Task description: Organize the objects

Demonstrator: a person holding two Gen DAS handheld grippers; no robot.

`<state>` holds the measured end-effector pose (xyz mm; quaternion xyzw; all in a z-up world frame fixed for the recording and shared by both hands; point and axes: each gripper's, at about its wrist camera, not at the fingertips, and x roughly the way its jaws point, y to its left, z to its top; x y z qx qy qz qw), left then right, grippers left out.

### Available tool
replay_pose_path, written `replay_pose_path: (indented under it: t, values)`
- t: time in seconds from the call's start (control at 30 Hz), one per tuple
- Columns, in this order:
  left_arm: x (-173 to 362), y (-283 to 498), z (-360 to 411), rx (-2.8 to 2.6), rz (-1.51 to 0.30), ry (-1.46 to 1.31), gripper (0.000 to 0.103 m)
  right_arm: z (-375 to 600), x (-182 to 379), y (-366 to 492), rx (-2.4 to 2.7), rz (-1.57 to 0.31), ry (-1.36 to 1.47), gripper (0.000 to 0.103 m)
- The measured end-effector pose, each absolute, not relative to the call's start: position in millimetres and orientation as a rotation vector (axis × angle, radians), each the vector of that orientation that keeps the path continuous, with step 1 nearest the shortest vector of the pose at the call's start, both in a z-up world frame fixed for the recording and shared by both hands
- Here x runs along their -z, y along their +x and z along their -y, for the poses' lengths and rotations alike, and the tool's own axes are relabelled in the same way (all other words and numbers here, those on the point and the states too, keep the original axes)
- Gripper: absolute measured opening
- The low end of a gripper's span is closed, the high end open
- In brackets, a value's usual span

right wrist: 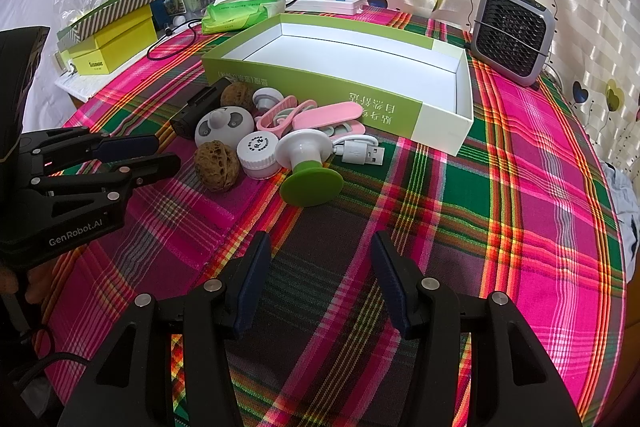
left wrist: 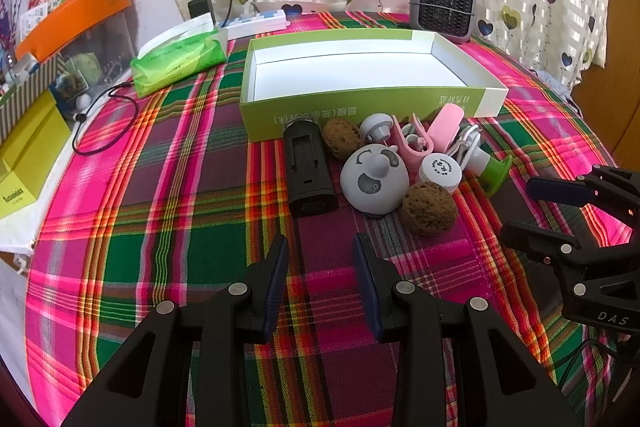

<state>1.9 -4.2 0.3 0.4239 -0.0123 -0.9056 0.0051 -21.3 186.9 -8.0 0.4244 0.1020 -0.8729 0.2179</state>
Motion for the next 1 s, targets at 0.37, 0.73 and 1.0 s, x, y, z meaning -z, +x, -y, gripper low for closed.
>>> replay_pose_path:
  t: [0.37, 0.73, 1.0]
  values:
    - [-1.2, -0.3, -1.5, 2.867, 0.031, 1.345, 0.032, -186.0, 8.0, -29.4, 2.409, -0.259, 1.171, 0.053]
    - [-5.0, 0.4, -11.5, 2.942, -0.003, 1.362, 0.032, -183.8, 6.5, -35.3, 2.388, -0.231, 1.164, 0.053]
    - [-5.5, -1.9, -19.5, 2.988, -0.021, 1.393, 0.032, -178.7, 6.2, -42.3, 2.373, -0.228, 1.157, 0.053]
